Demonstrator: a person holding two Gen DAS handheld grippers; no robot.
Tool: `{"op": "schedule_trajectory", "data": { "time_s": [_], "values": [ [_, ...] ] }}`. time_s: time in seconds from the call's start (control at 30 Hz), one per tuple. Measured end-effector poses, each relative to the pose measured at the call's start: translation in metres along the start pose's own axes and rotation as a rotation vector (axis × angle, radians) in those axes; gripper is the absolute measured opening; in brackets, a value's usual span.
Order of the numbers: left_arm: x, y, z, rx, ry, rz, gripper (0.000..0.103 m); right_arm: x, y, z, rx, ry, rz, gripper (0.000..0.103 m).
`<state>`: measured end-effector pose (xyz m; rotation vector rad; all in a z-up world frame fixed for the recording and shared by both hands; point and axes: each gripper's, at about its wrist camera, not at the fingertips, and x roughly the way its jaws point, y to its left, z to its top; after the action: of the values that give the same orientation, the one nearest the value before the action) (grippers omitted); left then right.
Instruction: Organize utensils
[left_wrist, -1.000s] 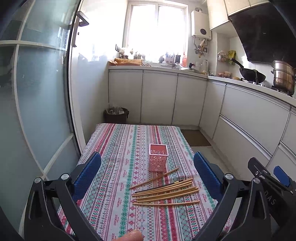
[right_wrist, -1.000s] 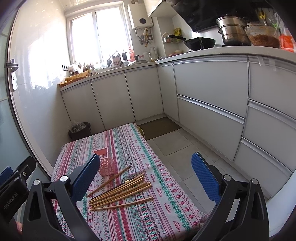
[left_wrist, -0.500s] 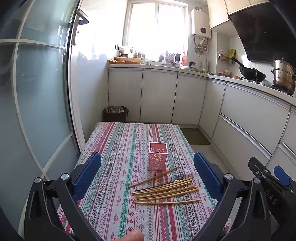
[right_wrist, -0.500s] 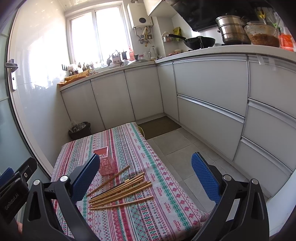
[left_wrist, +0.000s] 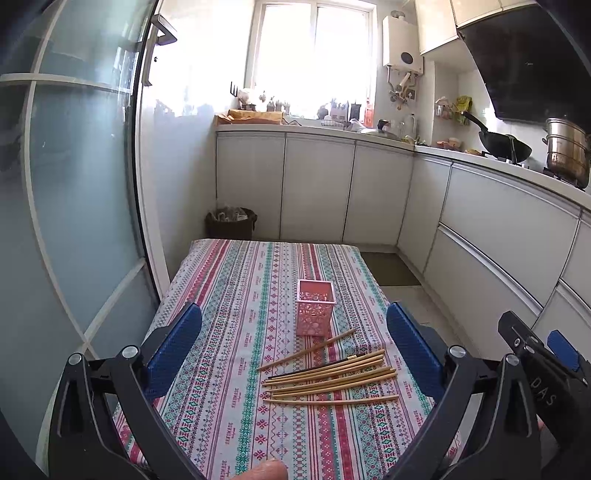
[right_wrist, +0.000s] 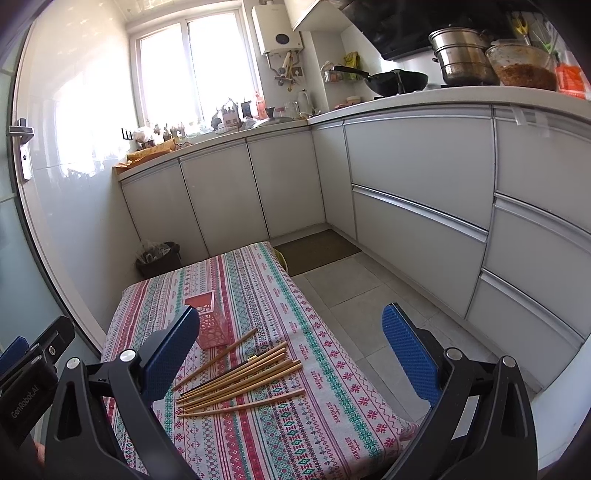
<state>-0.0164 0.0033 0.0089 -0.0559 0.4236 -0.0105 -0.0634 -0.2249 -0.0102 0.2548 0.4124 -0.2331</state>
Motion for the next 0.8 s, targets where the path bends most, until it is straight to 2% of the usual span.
{"op": "schedule_trajectory", "data": {
  "time_s": [0.6, 0.7, 0.77, 0.8],
  "values": [
    [0.021, -0.004, 0.002, 0.013, 0.044, -0.006, 0.096, 0.017, -0.005, -0.002, 0.022, 0.024, -0.017, 0.096],
    [0.048, -0.012, 0.002, 0.083, 0.113, -0.068, 0.096, 0.034, -0.022, -0.003, 0.099, 0.077, -0.027, 0.096],
    [0.079, -0.026, -0.003, 0.194, 0.226, -0.166, 0.096, 0.054, -0.040, -0.007, 0.169, 0.147, -0.029, 0.096],
    [0.095, -0.035, -0.009, 0.257, 0.297, -0.242, 0.096, 0.065, -0.049, -0.009, 0.204, 0.181, -0.027, 0.096]
  ]
}}
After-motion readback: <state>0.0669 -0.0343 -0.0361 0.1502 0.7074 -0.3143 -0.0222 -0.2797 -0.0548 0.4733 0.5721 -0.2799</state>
